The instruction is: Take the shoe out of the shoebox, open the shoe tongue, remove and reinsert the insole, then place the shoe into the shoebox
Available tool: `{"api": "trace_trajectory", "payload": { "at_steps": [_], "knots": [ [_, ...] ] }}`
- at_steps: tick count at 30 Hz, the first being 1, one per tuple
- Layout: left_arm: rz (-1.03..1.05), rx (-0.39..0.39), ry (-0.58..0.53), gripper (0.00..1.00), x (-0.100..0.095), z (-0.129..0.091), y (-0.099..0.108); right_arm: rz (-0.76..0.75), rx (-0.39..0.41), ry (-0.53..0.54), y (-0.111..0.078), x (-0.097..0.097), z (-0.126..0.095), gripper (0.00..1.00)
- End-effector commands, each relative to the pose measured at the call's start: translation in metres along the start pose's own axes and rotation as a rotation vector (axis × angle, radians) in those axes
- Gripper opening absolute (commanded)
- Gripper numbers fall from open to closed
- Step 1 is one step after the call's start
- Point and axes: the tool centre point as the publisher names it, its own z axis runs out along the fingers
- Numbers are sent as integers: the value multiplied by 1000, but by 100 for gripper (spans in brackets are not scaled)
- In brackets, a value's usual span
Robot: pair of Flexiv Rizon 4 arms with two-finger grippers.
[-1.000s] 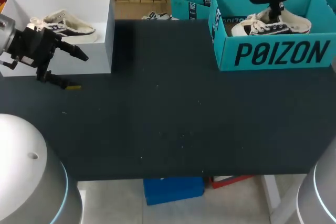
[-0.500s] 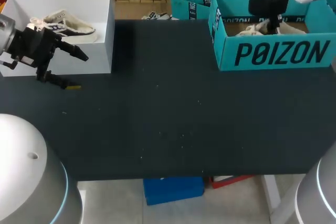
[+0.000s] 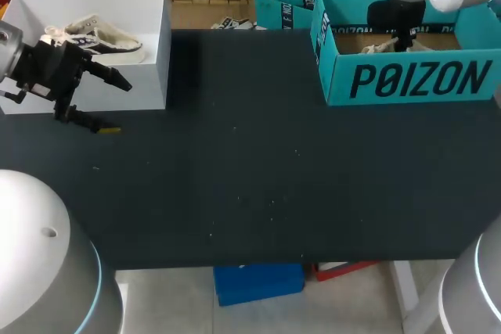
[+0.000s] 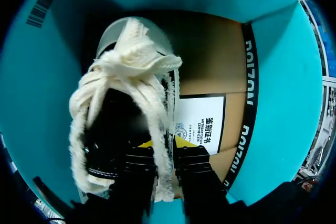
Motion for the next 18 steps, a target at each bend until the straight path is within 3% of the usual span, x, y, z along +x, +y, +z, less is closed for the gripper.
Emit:
{"api": "trace_trajectory", "payload": {
  "at_steps": [1,3,6,10,12,13,14,18],
  "knots": [
    [2,-2,-2,100,1,0,0,-1,-1,8,1,-7,2,92],
    [2,-2,-2,100,1,0,0,2,1,4,1,-8,0,87],
    [2,-2,-2,100,1,0,0,2,5,-1,-2,-10,-7,89],
    [2,-2,-2,100,1,0,0,10,19,-16,-9,-11,-20,67],
    [2,-2,-2,100,1,0,0,14,26,-22,-12,-12,-27,65],
    [2,-2,-2,100,1,0,0,14,31,-27,-13,-12,-30,54],
    [2,-2,-2,100,1,0,0,16,34,-30,-14,-12,-35,50],
    [2,-2,-2,100,1,0,0,29,55,-48,-19,-11,-54,48]
  ]
}}
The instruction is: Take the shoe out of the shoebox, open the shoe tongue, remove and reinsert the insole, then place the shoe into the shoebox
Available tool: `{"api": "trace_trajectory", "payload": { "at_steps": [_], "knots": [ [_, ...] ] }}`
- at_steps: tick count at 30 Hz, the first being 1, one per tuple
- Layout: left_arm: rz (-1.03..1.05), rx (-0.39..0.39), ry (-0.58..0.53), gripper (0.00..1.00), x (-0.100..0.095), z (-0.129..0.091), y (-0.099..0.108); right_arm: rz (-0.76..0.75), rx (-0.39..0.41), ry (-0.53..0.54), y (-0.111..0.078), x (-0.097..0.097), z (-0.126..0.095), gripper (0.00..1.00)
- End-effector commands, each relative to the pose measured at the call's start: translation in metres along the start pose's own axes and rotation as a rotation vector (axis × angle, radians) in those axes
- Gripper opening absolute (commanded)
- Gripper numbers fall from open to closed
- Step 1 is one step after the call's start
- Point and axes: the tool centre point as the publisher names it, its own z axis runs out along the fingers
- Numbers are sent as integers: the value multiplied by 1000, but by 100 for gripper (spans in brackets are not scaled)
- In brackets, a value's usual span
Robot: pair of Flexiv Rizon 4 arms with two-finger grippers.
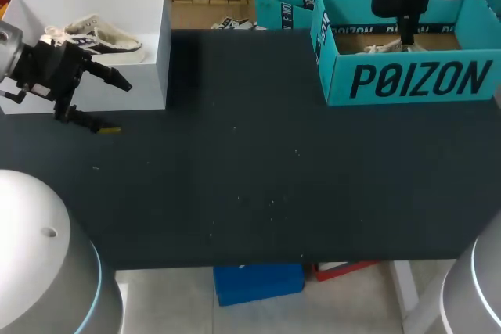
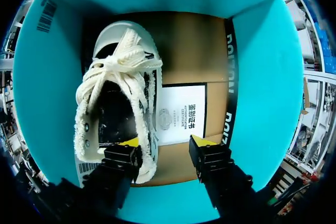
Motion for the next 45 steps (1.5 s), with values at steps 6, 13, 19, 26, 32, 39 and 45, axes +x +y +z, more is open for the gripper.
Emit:
{"api": "trace_trajectory", "payload": {
  "at_steps": [6,13,19,26,32,39,45],
  "knots": [
    [2,-2,-3,100,1,0,0,27,43,-46,-7,15,-58,49],
    [2,-2,-3,100,1,0,0,70,57,-79,8,42,-109,49],
    [2,-2,-3,100,1,0,0,135,22,-131,31,70,-157,56],
    [2,-2,-3,100,1,0,0,161,-85,-177,85,112,-213,84],
    [2,-2,-3,100,1,0,0,172,-214,-194,130,153,-243,85],
    [2,-2,-3,100,1,0,0,149,-312,-216,159,182,-265,85],
    [2,-2,-3,100,1,0,0,102,-383,-227,174,200,-262,89]
  ]
}}
